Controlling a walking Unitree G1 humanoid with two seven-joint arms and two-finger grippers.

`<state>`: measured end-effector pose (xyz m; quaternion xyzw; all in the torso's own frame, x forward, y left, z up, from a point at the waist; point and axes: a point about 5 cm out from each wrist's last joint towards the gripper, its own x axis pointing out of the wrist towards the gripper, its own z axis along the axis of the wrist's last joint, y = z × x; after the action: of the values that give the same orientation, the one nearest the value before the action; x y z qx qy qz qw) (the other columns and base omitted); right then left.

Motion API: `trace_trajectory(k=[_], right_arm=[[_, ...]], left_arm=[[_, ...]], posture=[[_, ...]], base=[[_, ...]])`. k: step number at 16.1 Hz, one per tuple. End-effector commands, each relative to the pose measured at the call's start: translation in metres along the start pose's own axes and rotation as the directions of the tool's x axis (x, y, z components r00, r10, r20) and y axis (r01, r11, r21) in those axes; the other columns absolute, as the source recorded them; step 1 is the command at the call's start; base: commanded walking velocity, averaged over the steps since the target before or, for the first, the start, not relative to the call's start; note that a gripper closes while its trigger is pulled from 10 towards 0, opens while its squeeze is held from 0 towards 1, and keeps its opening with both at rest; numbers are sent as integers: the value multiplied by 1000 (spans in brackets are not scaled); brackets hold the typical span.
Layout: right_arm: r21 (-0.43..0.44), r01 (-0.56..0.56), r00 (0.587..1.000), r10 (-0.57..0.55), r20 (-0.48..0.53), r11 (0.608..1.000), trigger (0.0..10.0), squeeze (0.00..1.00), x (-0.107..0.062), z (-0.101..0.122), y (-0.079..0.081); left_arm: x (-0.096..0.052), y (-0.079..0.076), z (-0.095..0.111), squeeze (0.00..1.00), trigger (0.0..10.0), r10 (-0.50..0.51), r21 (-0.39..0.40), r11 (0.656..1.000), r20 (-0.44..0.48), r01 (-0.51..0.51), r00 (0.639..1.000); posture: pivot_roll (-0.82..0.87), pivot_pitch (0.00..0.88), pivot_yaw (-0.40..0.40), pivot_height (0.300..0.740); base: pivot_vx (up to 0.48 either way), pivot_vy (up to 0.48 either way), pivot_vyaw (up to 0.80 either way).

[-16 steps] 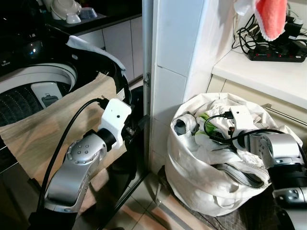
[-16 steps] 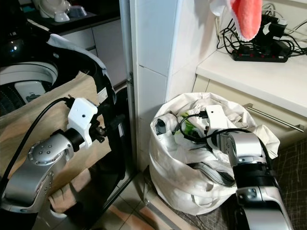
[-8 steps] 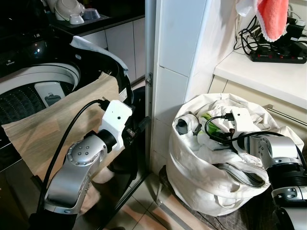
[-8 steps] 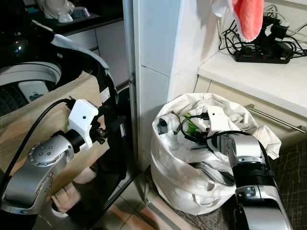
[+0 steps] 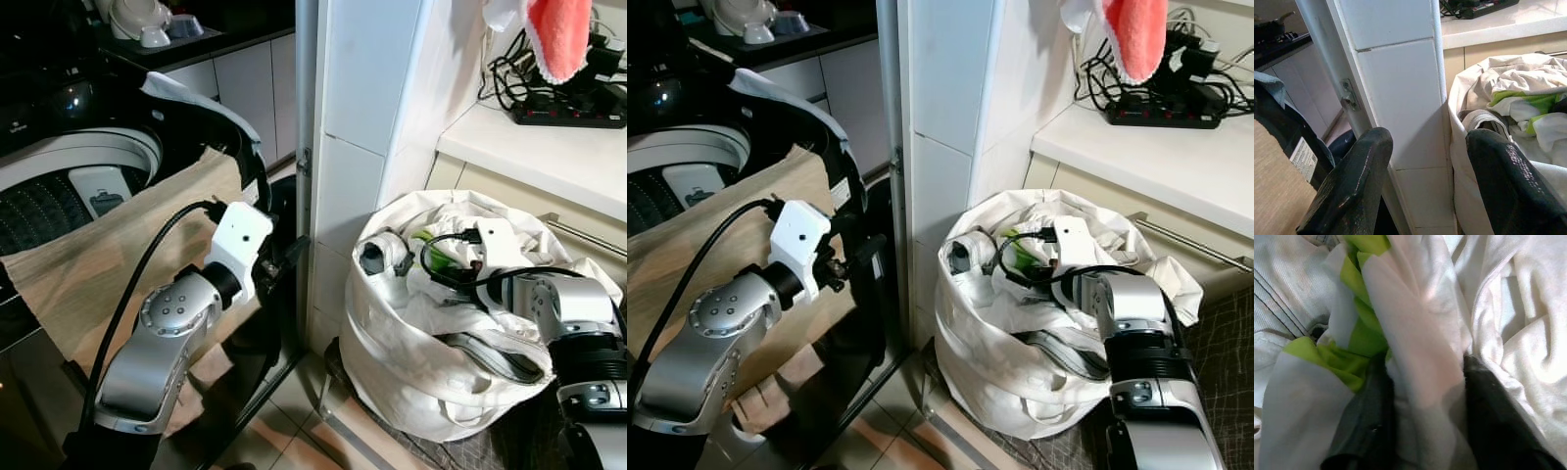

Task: Clothes washing

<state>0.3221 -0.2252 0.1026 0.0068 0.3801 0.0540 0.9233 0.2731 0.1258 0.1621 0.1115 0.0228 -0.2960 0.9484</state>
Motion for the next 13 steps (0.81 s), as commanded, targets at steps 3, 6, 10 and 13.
trace_trajectory(k=[3,6,10,13], right_arm=[[10,17,999,-18,46,1000,0,0,-9,12,-6],[15,-29,991,26,130,999,0,0,-26,34,-2],[66,-117,955,94,281,991,0,0,-59,75,0],[19,-328,829,278,484,945,0,0,-109,135,31]], left_arm=[[3,-1,0,0,10000,-7,13,1000,-5,7,1000],[6,3,4,0,10000,2,22,1000,7,-2,1000],[2,7,6,0,10000,37,5,999,27,-37,999],[9,17,31,0,10000,77,-38,997,161,-72,984]], posture=[[-36,0,16,740],[-26,0,13,740],[-12,0,-1,740],[-11,0,6,740]], base=[[0,0,0],[0,0,0],[0,0,0],[0,0,0]])
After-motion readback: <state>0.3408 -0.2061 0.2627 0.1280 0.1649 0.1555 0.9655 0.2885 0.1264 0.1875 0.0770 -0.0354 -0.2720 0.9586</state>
